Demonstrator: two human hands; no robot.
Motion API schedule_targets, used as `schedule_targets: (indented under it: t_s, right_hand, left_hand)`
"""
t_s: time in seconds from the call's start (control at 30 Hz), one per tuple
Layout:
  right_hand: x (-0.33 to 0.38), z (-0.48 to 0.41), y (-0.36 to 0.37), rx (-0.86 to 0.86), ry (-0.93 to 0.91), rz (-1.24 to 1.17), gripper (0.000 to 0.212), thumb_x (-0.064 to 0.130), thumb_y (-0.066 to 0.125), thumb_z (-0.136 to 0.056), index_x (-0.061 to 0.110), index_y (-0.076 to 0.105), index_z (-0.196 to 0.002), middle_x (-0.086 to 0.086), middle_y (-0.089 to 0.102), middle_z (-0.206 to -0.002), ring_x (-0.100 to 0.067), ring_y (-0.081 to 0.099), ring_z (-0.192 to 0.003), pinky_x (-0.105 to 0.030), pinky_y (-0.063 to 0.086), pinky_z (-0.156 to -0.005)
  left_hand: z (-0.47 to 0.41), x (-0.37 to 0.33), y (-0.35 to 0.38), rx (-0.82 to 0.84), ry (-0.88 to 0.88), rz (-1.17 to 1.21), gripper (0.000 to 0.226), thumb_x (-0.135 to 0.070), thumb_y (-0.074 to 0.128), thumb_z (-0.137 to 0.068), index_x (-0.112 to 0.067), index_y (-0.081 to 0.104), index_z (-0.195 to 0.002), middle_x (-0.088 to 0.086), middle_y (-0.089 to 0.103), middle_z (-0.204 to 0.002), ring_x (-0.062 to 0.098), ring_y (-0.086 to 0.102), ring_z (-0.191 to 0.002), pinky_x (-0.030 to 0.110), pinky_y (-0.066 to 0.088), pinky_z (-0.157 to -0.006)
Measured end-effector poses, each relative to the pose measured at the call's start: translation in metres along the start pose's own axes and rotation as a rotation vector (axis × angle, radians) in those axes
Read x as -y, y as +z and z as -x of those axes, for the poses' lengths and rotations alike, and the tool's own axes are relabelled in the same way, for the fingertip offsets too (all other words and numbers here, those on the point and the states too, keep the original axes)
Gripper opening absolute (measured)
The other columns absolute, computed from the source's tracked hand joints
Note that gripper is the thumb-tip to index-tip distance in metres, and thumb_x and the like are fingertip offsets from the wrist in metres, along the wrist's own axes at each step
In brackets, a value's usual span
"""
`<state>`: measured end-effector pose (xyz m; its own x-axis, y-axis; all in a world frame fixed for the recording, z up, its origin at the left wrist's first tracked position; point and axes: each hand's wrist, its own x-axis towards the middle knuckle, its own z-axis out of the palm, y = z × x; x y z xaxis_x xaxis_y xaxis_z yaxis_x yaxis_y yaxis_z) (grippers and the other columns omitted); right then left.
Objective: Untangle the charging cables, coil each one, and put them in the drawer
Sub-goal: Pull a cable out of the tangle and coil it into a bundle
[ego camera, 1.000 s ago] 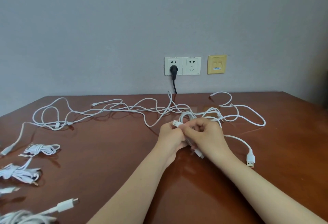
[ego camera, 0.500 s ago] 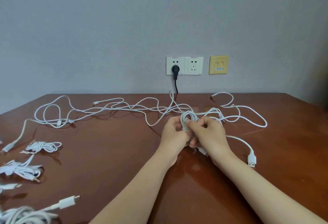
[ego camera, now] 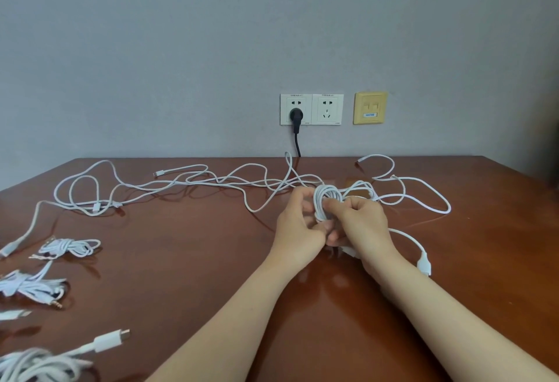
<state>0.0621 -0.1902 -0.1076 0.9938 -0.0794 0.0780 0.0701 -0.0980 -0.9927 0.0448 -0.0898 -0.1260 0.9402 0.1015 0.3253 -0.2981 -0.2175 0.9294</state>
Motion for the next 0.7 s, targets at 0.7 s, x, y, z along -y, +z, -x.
schedule_targets:
  t_s: [0.7]
  right_hand:
    - [0.0,-0.013,-0.013,0.022,-0.03,-0.084,0.029,0.022,0.075,-0.078,0.009,0.048,-0.077,-0.008,0.055,-0.046,-0.015,0.051,-0.035,-0.025,0.047,-0.046]
  left_hand:
    - [0.002,0.004,-0.002,0.074,0.211,-0.194,0.05,-0.003,0.058,-0.085,-0.032,0.042,-0.121,-0.019,0.05,-0.089,0.005,0.061,-0.079,0.013,0.045,-0.073]
